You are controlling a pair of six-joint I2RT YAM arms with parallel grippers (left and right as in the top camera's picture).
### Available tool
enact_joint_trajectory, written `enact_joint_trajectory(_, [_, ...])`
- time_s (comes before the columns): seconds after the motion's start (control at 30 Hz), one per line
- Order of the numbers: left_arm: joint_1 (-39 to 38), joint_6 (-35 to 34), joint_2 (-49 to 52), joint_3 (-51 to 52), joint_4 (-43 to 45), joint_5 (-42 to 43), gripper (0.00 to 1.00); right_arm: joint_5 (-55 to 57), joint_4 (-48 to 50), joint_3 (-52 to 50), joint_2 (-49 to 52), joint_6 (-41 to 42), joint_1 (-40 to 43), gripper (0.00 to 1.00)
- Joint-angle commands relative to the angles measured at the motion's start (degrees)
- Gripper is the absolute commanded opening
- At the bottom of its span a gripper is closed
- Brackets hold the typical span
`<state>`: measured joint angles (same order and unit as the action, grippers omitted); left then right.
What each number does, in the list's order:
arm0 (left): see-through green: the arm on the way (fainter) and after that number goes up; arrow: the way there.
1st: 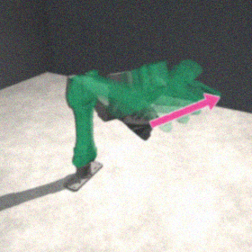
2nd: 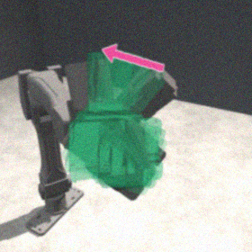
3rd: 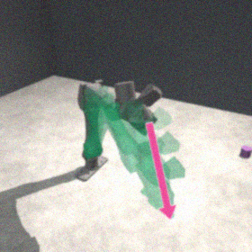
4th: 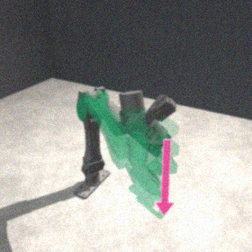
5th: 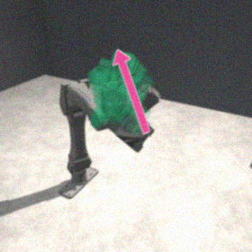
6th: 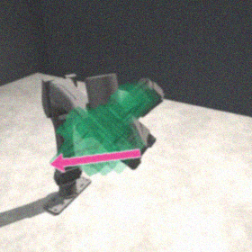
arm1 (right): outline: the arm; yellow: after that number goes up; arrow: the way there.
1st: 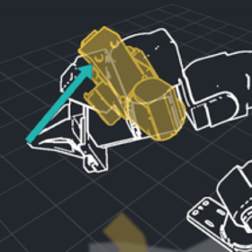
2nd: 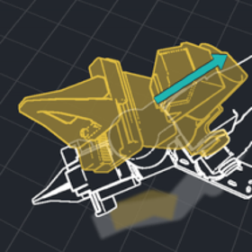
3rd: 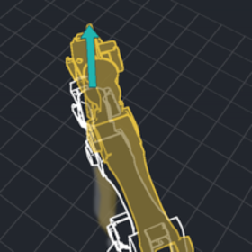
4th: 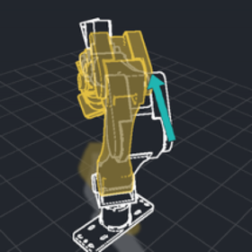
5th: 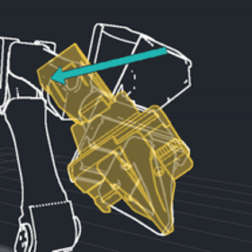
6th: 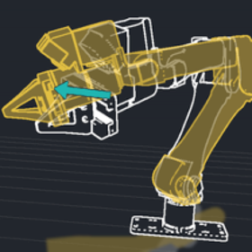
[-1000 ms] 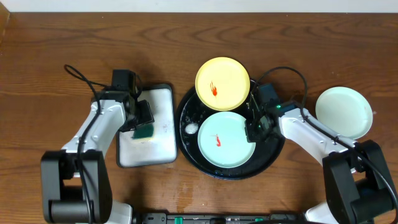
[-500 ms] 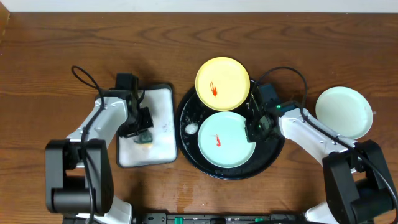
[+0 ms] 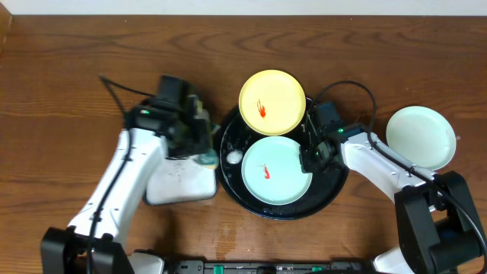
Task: Clean dirty plates on tray and stack at the side
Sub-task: 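Carry the sponge with the left gripper onto the held plate, then scrub the pale green plate with the sponge in the left gripper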
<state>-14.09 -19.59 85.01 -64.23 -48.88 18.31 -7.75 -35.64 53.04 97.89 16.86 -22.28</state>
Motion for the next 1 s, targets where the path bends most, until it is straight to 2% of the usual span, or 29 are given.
enact_joint_trajectory(0.0, [-6.62, -7.65, 1.11, 1.49, 3.34, 2.67, 0.08, 1.68, 0.81, -0.39, 1.46, 2.43, 0.33, 0.01])
enact_joint_trajectory(0.13, [-13.77, -15.19, 3.78, 3.93, 11.87, 2.62, 0.07, 1.68, 0.50, -0.39, 1.46, 2.40, 0.31, 0.01])
enact_joint_trajectory(0.37, [-22.47, -24.11, 13.35, 4.39, 23.34, 2.49, 0.08, 1.66, 0.42, -0.39, 1.46, 2.40, 0.31, 0.01])
enact_joint_trajectory(0.5, [-25.79, -26.18, 18.86, 4.39, 27.32, 3.32, 0.08, 1.68, 0.24, -0.39, 1.46, 2.40, 0.31, 0.01])
enact_joint_trajectory(0.67, [-26.71, -26.18, 23.17, 4.39, 24.30, 2.34, 0.07, 1.60, 0.24, -0.39, 1.46, 2.40, 0.31, 0.01])
enact_joint_trajectory(0.97, [-19.67, -25.59, 23.30, -0.70, 6.99, -15.89, 0.07, 1.46, 0.22, -0.39, 1.44, 2.40, 0.33, 0.01])
